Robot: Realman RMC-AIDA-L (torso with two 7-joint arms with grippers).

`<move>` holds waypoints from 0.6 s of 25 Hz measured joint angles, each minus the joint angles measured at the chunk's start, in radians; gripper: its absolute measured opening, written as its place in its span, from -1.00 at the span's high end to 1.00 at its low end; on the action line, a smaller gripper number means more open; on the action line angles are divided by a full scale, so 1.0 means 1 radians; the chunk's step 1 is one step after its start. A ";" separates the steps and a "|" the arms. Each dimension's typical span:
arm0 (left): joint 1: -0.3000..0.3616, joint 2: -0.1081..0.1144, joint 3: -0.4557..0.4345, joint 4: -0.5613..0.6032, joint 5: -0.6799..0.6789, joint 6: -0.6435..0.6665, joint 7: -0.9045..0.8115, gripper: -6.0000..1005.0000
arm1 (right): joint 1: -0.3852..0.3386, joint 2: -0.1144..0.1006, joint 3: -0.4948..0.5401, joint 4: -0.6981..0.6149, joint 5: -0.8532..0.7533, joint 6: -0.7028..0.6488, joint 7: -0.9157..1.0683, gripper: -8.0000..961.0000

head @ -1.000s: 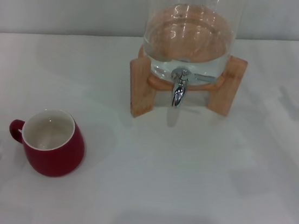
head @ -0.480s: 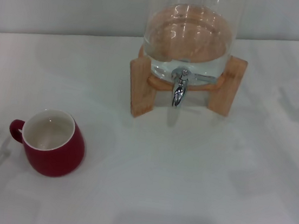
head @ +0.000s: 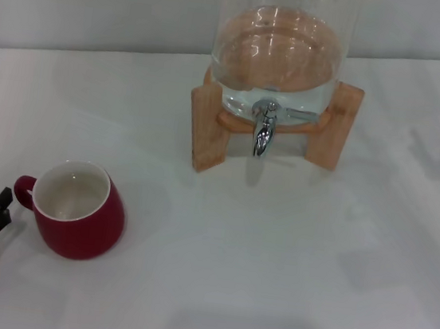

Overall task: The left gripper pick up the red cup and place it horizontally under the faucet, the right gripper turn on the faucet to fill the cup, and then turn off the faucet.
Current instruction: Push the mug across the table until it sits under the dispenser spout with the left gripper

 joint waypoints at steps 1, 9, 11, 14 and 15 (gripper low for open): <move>-0.001 0.000 0.000 0.000 0.005 0.000 0.000 -0.66 | 0.000 0.000 0.000 0.000 0.000 0.000 0.000 -0.72; -0.004 -0.002 0.001 0.001 0.028 0.000 0.000 -0.66 | 0.000 0.000 -0.002 0.000 0.000 0.000 0.000 -0.72; -0.004 -0.002 0.002 0.001 0.033 0.000 0.000 -0.66 | 0.000 0.000 -0.005 0.000 0.000 0.000 0.000 -0.72; -0.004 -0.003 0.002 0.001 0.034 0.004 0.000 -0.66 | 0.001 0.000 -0.007 0.000 0.000 0.000 0.000 -0.72; -0.004 -0.003 0.002 0.001 0.035 0.006 0.000 -0.66 | 0.001 0.000 -0.007 0.000 0.000 0.000 0.000 -0.72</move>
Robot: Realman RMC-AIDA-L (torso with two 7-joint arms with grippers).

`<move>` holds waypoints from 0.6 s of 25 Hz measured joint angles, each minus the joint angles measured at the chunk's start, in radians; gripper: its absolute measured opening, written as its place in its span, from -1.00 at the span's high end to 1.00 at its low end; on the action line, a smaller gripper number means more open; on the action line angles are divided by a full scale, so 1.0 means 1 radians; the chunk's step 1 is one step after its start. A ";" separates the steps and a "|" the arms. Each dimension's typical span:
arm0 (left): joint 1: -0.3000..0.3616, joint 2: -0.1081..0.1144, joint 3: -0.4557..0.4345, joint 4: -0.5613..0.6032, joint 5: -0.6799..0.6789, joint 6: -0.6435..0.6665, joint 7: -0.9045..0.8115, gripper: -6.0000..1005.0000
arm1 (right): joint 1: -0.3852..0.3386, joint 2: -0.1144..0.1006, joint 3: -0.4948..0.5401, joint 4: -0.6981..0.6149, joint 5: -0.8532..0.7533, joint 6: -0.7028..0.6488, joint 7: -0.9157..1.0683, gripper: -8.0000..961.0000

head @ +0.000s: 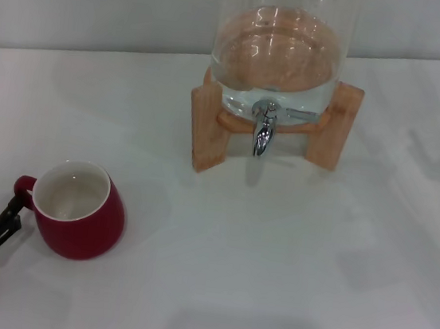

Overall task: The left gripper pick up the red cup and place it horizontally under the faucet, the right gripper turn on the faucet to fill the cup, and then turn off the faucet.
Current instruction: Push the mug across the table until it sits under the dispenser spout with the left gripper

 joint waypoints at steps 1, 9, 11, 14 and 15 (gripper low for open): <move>0.000 0.000 0.000 0.000 0.001 0.001 0.000 -0.66 | 0.000 0.000 0.000 0.000 0.000 0.000 0.000 -0.72; 0.000 0.002 0.000 0.000 0.001 0.002 0.000 -0.66 | -0.002 0.000 -0.003 0.000 0.000 -0.001 0.000 -0.72; 0.000 0.002 0.000 0.000 0.001 0.002 0.000 -0.66 | -0.002 0.000 -0.003 0.001 0.000 -0.001 0.000 -0.72; 0.000 0.003 0.000 0.000 0.001 0.002 0.000 -0.66 | -0.002 0.000 -0.003 0.002 0.000 -0.003 0.000 -0.72; -0.001 0.003 0.000 0.000 0.001 0.002 0.000 -0.66 | -0.002 0.000 -0.003 0.002 0.000 -0.004 0.000 -0.72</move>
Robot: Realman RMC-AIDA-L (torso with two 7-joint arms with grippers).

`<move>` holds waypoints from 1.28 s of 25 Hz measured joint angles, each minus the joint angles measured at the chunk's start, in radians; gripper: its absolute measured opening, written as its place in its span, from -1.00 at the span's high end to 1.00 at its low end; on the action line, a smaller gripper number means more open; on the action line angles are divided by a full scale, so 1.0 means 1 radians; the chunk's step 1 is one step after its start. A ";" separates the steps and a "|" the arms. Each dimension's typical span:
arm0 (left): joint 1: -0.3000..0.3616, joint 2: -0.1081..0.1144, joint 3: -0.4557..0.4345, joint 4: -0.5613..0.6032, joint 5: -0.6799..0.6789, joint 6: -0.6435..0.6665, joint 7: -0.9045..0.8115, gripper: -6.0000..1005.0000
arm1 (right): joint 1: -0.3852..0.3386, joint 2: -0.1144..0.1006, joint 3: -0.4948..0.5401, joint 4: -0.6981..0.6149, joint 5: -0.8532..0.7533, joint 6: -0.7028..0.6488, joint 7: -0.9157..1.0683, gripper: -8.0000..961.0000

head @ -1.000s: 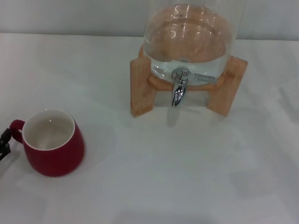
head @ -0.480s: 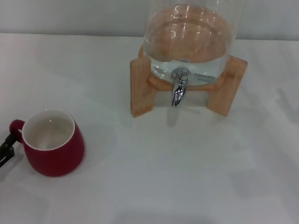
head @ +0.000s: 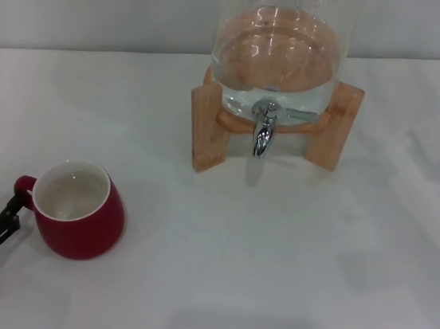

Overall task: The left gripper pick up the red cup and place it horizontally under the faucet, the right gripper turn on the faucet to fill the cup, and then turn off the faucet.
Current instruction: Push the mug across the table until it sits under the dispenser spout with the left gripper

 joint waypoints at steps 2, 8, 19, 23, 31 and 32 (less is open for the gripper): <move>0.000 0.000 0.000 0.000 0.000 0.000 0.000 -0.66 | 0.000 0.000 0.000 0.001 0.000 -0.001 0.000 -0.72; -0.001 0.000 0.000 -0.002 0.010 0.000 0.000 -0.66 | -0.001 0.000 -0.002 0.003 0.000 -0.001 0.000 -0.72; -0.004 0.000 0.000 -0.007 0.021 0.000 0.000 -0.66 | -0.002 0.000 -0.012 0.004 0.000 0.001 0.000 -0.72; -0.005 0.000 -0.001 -0.008 0.021 0.002 0.000 -0.66 | -0.002 0.000 -0.012 0.005 0.000 0.002 0.000 -0.72; -0.006 0.003 -0.005 -0.008 0.021 0.004 0.000 -0.66 | -0.005 0.000 -0.013 0.007 0.000 0.002 0.000 -0.72; -0.006 0.003 -0.005 -0.008 0.021 0.004 0.000 -0.66 | -0.008 0.000 -0.014 0.007 0.000 0.001 0.001 -0.72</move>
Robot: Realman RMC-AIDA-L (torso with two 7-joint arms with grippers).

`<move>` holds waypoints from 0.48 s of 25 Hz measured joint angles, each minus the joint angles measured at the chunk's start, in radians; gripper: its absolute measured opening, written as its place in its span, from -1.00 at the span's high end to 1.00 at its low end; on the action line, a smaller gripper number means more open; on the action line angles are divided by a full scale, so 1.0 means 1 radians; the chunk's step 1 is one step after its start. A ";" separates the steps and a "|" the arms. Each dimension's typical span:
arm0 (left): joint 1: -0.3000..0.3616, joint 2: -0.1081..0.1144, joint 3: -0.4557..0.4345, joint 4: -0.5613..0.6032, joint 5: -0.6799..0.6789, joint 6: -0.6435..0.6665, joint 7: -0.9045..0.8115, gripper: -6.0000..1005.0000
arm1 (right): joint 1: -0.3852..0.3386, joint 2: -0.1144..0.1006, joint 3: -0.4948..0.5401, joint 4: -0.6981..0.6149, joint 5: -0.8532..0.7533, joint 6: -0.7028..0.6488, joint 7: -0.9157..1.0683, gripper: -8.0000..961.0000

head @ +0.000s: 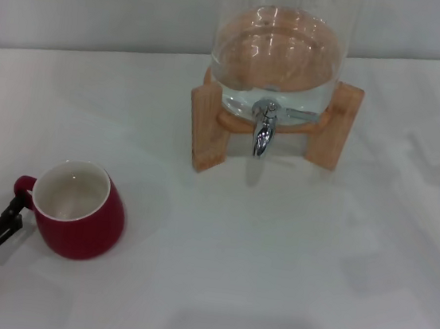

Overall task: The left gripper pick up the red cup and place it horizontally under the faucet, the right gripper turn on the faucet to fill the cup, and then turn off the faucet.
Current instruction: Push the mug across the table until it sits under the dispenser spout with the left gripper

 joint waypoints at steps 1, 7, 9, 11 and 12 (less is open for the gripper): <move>0.000 0.000 0.000 0.000 0.000 0.000 0.000 -0.66 | -0.001 0.000 0.000 0.000 0.000 -0.001 0.001 -0.72; 0.000 0.003 0.002 0.000 0.000 0.012 0.000 -0.66 | -0.006 0.000 0.000 0.000 -0.008 -0.004 0.004 -0.72; -0.001 0.004 0.003 -0.001 0.000 0.014 0.000 -0.66 | -0.006 0.000 0.000 0.000 -0.009 -0.004 0.004 -0.72; -0.001 0.005 0.003 -0.001 0.000 0.014 0.000 -0.66 | -0.006 0.000 0.000 0.000 -0.009 -0.005 0.004 -0.72; -0.001 0.005 0.003 -0.001 0.000 0.014 0.000 -0.66 | -0.006 0.000 0.000 0.000 -0.010 -0.005 0.004 -0.72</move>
